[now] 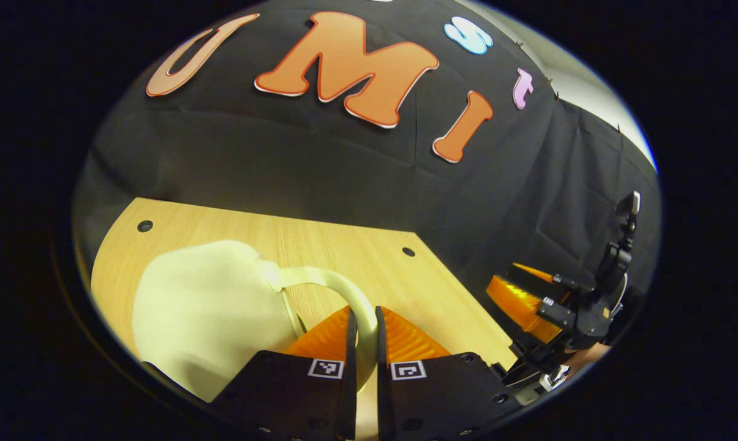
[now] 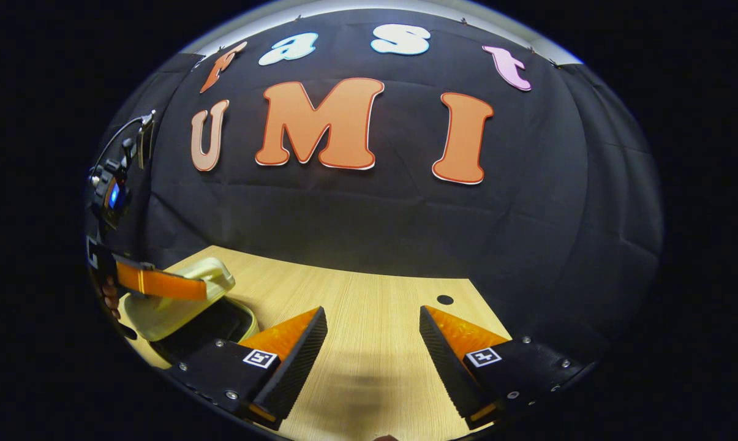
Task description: First open the suitcase, pack the skin care products into it, and then close the suitcase.
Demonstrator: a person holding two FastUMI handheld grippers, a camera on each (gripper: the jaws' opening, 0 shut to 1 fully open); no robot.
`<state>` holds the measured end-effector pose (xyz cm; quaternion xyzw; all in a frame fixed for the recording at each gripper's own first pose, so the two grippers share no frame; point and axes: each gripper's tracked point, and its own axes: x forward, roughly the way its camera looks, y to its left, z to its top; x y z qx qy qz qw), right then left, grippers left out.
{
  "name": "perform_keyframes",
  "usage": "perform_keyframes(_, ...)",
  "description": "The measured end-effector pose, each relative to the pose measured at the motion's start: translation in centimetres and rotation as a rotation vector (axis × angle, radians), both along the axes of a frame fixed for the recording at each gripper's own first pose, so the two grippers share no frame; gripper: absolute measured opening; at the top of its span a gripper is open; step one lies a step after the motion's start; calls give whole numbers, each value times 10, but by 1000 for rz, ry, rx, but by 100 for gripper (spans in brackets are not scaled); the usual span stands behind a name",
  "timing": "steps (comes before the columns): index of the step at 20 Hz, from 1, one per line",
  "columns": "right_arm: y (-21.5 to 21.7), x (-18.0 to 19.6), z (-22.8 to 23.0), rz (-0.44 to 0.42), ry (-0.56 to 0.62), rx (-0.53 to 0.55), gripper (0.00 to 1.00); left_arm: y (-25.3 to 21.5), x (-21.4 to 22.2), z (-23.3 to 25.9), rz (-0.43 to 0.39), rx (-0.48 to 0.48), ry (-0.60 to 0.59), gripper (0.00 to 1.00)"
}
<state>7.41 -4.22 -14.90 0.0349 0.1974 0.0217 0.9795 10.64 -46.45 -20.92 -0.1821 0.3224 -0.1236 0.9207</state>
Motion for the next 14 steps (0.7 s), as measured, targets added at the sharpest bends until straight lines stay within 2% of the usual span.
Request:
perform_keyframes(3, -8, -1, -2, -2, 3, -2, 96, -18, -3, -28, -26, 24, 57, 18)
perform_keyframes(6, -17, -1, -1, -1, -3, -7, 96, -31, -9, -50, -37, 102, 123, 22)
perform_keyframes(8, -20, -1, -1, 3, -1, 0, 96, -29, -10, -45, -31, 168, 94, 40)
perform_keyframes(9, -22, 0, 2, 4, -9, 7, 96, -32, -4, -48, -34, 195, 79, 57)
perform_keyframes(10, -22, 1, 3, 6, -15, 14, 96, -35, -4, -44, -41, 212, 65, 64)
perform_keyframes(11, -24, 2, 7, 9, -25, 17, 96, -36, -4, -40, -36, 229, 53, 66)
perform_keyframes(12, -25, 3, 10, 11, -36, 14, 96, -36, -2, -36, -25, 238, 42, 77)
perform_keyframes(14, -28, 5, 18, 16, -64, 9, 96, -36, 4, -21, 8, 252, 12, 86)
